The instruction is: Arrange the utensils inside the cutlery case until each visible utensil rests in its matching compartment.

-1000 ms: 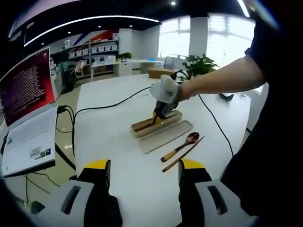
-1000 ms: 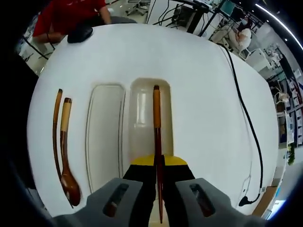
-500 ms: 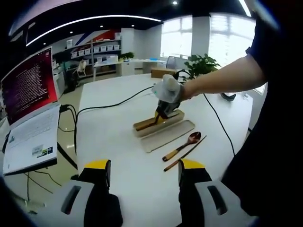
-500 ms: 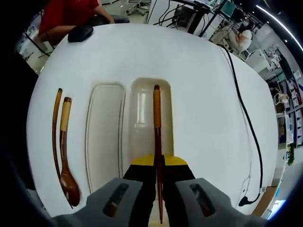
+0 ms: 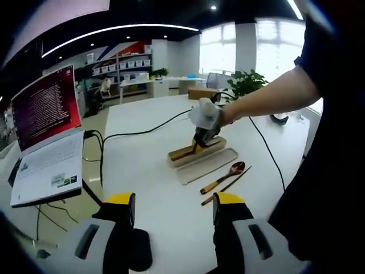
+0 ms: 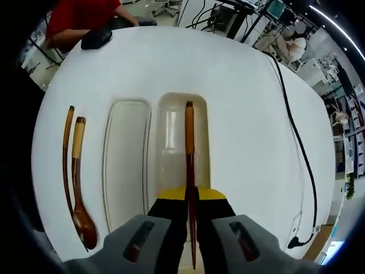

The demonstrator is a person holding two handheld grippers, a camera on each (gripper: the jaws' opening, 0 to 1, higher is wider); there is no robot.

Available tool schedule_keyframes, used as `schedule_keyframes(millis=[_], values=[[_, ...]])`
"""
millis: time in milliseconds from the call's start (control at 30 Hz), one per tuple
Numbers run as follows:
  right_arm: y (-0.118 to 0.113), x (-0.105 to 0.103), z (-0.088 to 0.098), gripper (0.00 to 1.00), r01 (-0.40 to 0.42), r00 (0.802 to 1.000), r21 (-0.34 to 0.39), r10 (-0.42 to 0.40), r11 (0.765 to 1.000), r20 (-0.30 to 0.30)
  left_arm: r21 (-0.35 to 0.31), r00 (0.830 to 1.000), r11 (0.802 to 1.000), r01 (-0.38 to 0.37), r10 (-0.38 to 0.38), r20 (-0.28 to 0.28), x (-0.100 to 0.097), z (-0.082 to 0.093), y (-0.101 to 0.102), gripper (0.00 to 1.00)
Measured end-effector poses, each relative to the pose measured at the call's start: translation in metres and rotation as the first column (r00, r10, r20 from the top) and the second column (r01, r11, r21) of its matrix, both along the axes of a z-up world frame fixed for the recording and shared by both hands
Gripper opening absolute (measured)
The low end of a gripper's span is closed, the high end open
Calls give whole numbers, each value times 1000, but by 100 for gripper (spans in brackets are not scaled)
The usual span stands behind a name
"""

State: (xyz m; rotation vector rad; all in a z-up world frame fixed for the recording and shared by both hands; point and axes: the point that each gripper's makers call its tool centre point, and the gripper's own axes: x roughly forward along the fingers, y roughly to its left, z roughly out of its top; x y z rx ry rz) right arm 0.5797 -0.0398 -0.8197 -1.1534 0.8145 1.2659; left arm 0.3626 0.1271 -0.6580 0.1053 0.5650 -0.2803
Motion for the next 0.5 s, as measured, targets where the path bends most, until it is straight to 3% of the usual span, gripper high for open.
schedule_keyframes(millis=[100,267,300,333,433,500], values=[[-3,-1,0,0,5,1000,-26,-4,1000,19,46,999,999,-21,20,27,0,4,8,56],[-3,-3,4,7,10,999,-20,-10,1000,44,47,999,998,-36,34,36,-5,5,15,57],[-1,5,11,6,22,994,5,-23,1000,104,50,999,998,-36,34,36,-5,5,15,57],[1,6,14,6,20,993,24,-23,1000,119,49,999,998,-37,35,36,-6,5,16,57],[2,0,20,11,51,995,56,-55,997,79,50,999,998,-33,31,41,-6,7,16,57],[3,1,29,12,49,993,70,-56,996,100,51,999,998,-30,28,43,-7,6,18,57]])
